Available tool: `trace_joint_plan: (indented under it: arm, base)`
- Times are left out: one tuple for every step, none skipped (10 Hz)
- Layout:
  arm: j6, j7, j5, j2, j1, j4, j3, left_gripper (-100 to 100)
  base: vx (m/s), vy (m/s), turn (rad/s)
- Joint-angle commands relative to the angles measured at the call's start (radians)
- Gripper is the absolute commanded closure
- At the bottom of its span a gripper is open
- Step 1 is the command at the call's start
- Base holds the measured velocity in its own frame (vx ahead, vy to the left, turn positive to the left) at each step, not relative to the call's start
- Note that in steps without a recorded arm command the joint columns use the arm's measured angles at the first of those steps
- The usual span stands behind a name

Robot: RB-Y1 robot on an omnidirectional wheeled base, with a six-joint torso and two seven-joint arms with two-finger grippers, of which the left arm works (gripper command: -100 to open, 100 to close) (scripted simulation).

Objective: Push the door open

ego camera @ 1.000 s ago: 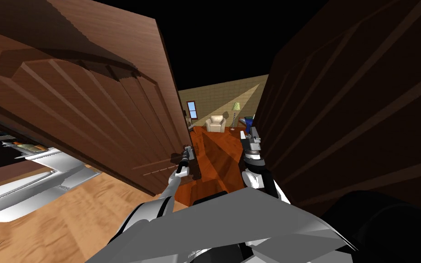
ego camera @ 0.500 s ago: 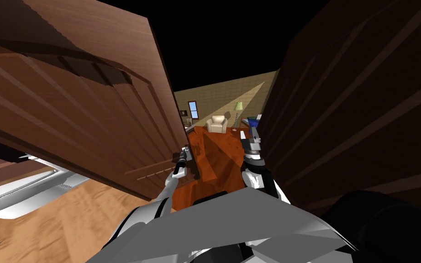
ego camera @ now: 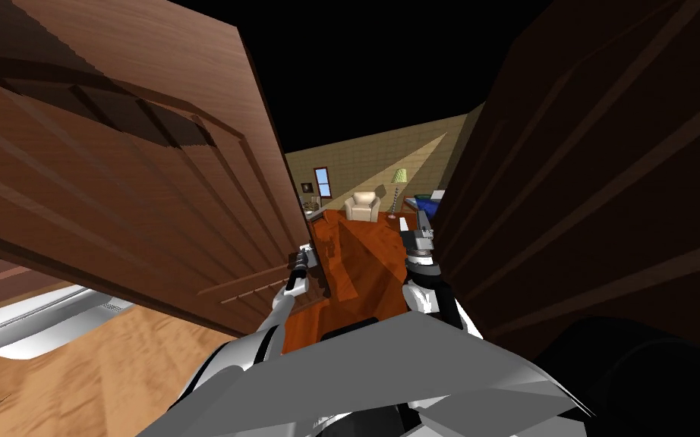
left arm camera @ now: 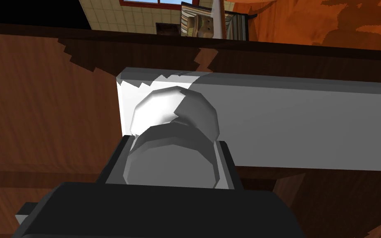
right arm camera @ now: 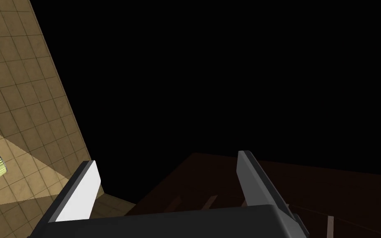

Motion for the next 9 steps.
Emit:
trace_joint_plan:
  arm:
    - [0.007,-0.009,0.010,0.016,0.008,-0.009,0.026,100]
    - [0.007,-0.011,0.012,0.019,0.008,-0.009,0.031,100]
    - [0.007,-0.014,0.016,0.023,0.009,-0.008,0.041,100]
    - [0.007,-0.017,0.019,0.027,0.010,-0.008,0.051,100]
    - [0.007,-0.017,0.019,0.027,0.010,-0.008,0.051,100]
    - [0.008,-0.022,0.025,0.033,0.011,-0.007,0.064,100]
    - [0.008,-0.025,0.028,0.037,0.012,-0.006,0.072,100]
    - [0.008,-0.028,0.031,0.040,0.013,-0.006,0.080,100]
    - [0.008,-0.030,0.034,0.043,0.014,-0.006,0.087,100]
  base:
    - [0.142,-0.091,0.023]
    - [0.186,-0.107,0.075]
    - [0.170,-0.101,0.087]
    - [0.187,-0.115,0.076]
    - [0.126,-0.081,0.044]
    - [0.126,-0.088,0.043]
    - [0.153,-0.106,0.066]
    - [0.172,-0.095,0.073]
    - [0.158,-0.100,0.054]
